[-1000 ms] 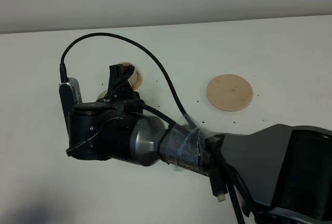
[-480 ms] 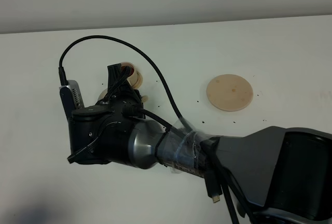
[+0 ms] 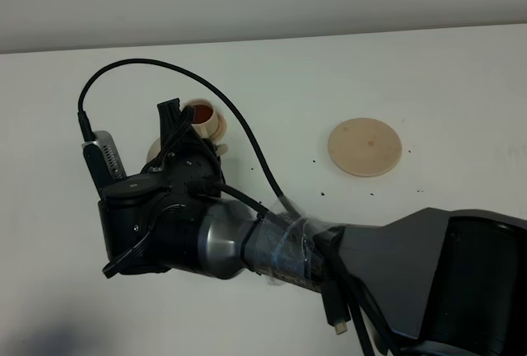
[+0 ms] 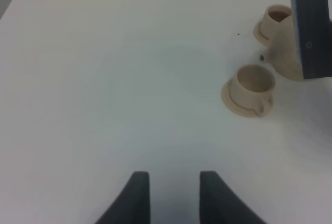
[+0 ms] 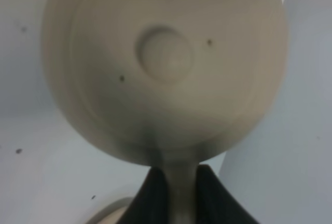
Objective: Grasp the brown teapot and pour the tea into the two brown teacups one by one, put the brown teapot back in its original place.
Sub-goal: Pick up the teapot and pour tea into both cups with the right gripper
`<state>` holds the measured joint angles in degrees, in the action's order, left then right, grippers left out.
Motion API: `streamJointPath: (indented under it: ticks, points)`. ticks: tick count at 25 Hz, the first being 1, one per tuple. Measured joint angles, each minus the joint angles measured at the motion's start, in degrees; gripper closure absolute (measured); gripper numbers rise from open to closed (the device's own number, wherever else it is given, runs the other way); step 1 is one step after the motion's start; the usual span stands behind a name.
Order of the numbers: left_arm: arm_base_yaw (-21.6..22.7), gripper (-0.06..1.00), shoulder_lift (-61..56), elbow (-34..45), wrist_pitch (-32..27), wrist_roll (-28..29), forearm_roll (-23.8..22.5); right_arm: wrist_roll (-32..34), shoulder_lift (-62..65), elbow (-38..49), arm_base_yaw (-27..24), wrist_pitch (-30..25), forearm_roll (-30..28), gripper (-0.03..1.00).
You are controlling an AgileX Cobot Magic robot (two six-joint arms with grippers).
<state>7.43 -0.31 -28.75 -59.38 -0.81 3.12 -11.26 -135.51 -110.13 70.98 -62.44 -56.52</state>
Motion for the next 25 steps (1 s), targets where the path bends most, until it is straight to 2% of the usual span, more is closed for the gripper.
streamJointPath:
  ticks: [13, 25]
  points:
    - [0.0, 0.66, 0.0, 0.0, 0.0, 0.0, 0.0, -0.86, -1.63, 0.0, 1.03, -0.62, -4.23, 0.84]
    - [0.0, 0.66, 0.0, 0.0, 0.0, 0.0, 0.0, -2.8, -1.7, 0.0, 1.03, -1.92, -5.39, 0.84]
